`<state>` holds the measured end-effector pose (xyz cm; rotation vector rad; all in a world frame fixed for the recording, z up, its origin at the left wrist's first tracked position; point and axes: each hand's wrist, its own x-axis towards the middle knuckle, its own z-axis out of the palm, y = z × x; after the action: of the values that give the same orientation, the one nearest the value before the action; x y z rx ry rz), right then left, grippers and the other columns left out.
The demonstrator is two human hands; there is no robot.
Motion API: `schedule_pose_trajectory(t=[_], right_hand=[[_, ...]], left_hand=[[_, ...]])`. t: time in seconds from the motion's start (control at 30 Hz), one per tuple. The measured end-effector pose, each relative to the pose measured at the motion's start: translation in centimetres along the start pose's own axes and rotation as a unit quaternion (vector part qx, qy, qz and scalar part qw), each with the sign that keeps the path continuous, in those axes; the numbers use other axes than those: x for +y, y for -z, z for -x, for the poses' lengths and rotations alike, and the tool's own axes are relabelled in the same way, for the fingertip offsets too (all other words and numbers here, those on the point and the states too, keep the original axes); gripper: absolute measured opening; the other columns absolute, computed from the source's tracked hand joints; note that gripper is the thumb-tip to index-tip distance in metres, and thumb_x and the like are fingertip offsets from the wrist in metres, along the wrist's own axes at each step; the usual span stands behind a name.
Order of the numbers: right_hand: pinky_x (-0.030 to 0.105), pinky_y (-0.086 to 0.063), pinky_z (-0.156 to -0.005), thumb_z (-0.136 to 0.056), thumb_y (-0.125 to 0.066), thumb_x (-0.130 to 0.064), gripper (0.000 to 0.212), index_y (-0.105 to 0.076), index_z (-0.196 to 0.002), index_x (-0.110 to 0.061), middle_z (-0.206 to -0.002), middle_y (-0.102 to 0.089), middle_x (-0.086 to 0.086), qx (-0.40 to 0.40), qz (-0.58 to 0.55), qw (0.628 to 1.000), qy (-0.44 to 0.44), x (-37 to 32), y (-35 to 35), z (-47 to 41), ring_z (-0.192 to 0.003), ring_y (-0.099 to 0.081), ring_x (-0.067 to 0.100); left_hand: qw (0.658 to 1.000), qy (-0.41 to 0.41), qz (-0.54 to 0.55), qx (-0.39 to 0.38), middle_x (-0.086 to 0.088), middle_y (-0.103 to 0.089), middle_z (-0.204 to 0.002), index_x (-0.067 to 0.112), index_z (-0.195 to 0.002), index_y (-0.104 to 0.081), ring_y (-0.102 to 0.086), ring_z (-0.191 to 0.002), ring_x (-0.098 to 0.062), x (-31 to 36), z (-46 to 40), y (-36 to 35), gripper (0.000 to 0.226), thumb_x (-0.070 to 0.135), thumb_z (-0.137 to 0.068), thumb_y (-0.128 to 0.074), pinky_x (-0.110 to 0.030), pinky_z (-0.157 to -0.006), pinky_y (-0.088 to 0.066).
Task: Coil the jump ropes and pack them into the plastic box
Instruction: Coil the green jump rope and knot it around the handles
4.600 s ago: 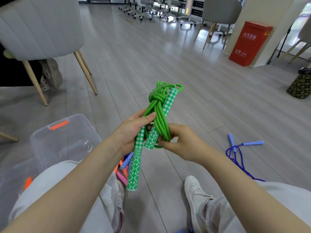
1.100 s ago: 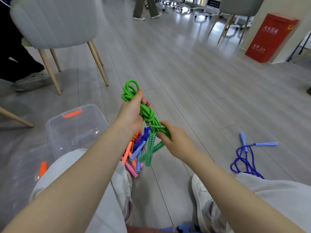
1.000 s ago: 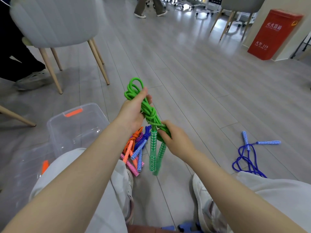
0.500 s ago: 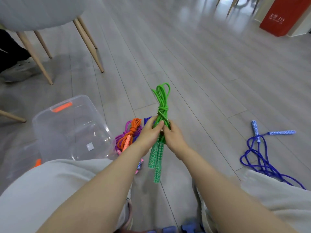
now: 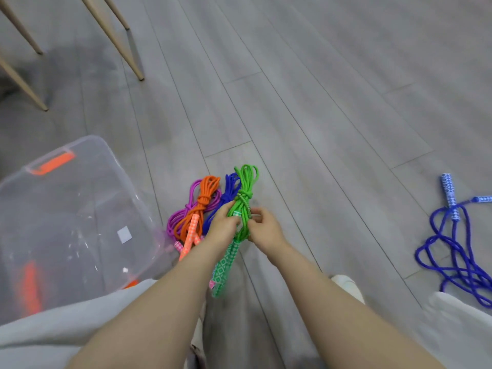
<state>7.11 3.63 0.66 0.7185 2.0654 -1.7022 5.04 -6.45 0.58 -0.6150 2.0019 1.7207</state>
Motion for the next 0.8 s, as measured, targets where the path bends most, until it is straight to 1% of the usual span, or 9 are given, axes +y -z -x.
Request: schedule_pose_trajectory(t=[0.07, 0.17, 0.2, 0.27, 0.33, 0.47, 0.57, 0.67, 0.8], right_hand=[[0.025, -0.049, -0.065, -0.087, -0.052, 0.002, 0.031, -0.058, -0.117, -0.003, -0.100, -0.066, 0.015, -0.017, 0.005, 1.000, -0.013, 0.9, -0.4, -1.2, -0.082, -0.062, 0.023], [0.010, -0.044, -0.066, -0.086, -0.049, 0.008, 0.036, -0.056, -0.121, 0.003, -0.112, -0.065, 0.018, -0.052, 0.030, 0.998, -0.034, 2.8, -1.1, -2.7, -0.092, -0.059, 0.019], [0.009, -0.044, -0.074, -0.086, -0.049, 0.008, 0.039, -0.055, -0.125, 0.004, -0.119, -0.063, 0.018, -0.063, 0.036, 0.997, -0.033, 3.3, -1.4, -3.1, -0.099, -0.059, 0.021], [0.019, -0.040, -0.097, -0.086, -0.049, 0.008, 0.047, -0.051, -0.133, 0.004, -0.132, -0.058, 0.018, -0.084, 0.056, 0.994, -0.032, 4.3, -2.0, -3.8, -0.119, -0.056, 0.024], [0.024, -0.035, -0.105, -0.085, -0.046, 0.011, 0.053, -0.047, -0.137, 0.004, -0.138, -0.053, 0.018, -0.106, 0.057, 0.992, -0.033, 4.9, -2.5, -4.2, -0.128, -0.050, 0.025], [0.026, -0.034, -0.108, -0.083, -0.042, 0.015, 0.060, -0.043, -0.140, 0.000, -0.140, -0.050, 0.014, -0.127, 0.045, 0.990, -0.044, 6.2, -2.6, -5.0, -0.134, -0.045, 0.026], [0.018, -0.034, -0.099, -0.084, -0.036, 0.018, 0.060, -0.042, -0.141, 0.000, -0.138, -0.049, 0.014, -0.135, 0.044, 0.988, -0.058, 6.8, -1.4, -5.1, -0.132, -0.045, 0.025], [0.017, -0.036, -0.094, -0.087, -0.035, 0.016, 0.056, -0.042, -0.140, 0.001, -0.141, -0.048, 0.016, -0.111, 0.045, 0.991, -0.060, 6.8, 0.5, -4.9, -0.132, -0.045, 0.025], [0.021, -0.040, -0.085, -0.090, -0.043, 0.002, 0.048, -0.047, -0.136, -0.008, -0.135, -0.053, 0.013, -0.056, 0.070, 0.994, -0.058, 6.4, 4.9, -4.8, -0.118, -0.053, 0.022]], left_hand=[[0.999, -0.009, -0.036, 0.015, -0.013, -0.063, -0.116, 0.009, -0.134, -0.050, -0.059, -0.098, -0.021, -1.4, -1.2, -0.1, 0.059, -0.016, -0.080, -0.047, -0.029, -0.079, -0.048], [0.991, -0.043, -0.121, 0.028, -0.001, -0.058, -0.117, 0.006, -0.132, -0.051, -0.053, -0.104, -0.013, -3.2, -2.6, -0.2, 0.053, -0.013, -0.083, -0.051, -0.016, -0.078, -0.038], [0.986, -0.051, -0.155, 0.030, 0.002, -0.056, -0.116, 0.007, -0.132, -0.053, -0.051, -0.107, -0.012, -3.8, -3.0, -0.2, 0.052, -0.011, -0.083, -0.053, -0.016, -0.082, -0.036], [0.971, -0.066, -0.227, 0.039, 0.000, -0.059, -0.123, 0.010, -0.131, -0.055, -0.053, -0.116, -0.015, -5.4, -4.0, -0.1, 0.052, -0.007, -0.082, -0.055, -0.022, -0.093, -0.038], [0.947, -0.081, -0.307, 0.050, -0.010, -0.059, -0.130, 0.012, -0.131, -0.056, -0.053, -0.122, -0.026, -6.8, -4.8, -0.1, 0.057, -0.007, -0.078, -0.054, -0.031, -0.102, -0.037], [0.881, -0.122, -0.456, 0.016, -0.013, -0.056, -0.128, 0.018, -0.134, -0.056, -0.050, -0.116, -0.035, -7.8, -5.0, -0.3, 0.056, -0.001, -0.081, -0.054, -0.037, -0.102, -0.037], [0.852, -0.138, -0.504, -0.022, -0.012, -0.056, -0.130, 0.019, -0.138, -0.051, -0.048, -0.114, -0.037, -7.4, -4.5, -0.4, 0.059, 0.005, -0.080, -0.055, -0.039, -0.100, -0.038], [0.837, -0.159, -0.523, -0.010, -0.011, -0.054, -0.132, 0.015, -0.132, -0.056, -0.045, -0.117, -0.036, -6.6, -4.5, -0.9, 0.053, 0.008, -0.080, -0.056, -0.040, -0.102, -0.036], [0.833, -0.183, -0.522, -0.007, -0.009, -0.052, -0.133, 0.016, -0.129, -0.058, -0.045, -0.119, -0.035, -4.8, -4.6, -3.3, 0.050, 0.011, -0.079, -0.056, -0.044, -0.101, -0.038]])
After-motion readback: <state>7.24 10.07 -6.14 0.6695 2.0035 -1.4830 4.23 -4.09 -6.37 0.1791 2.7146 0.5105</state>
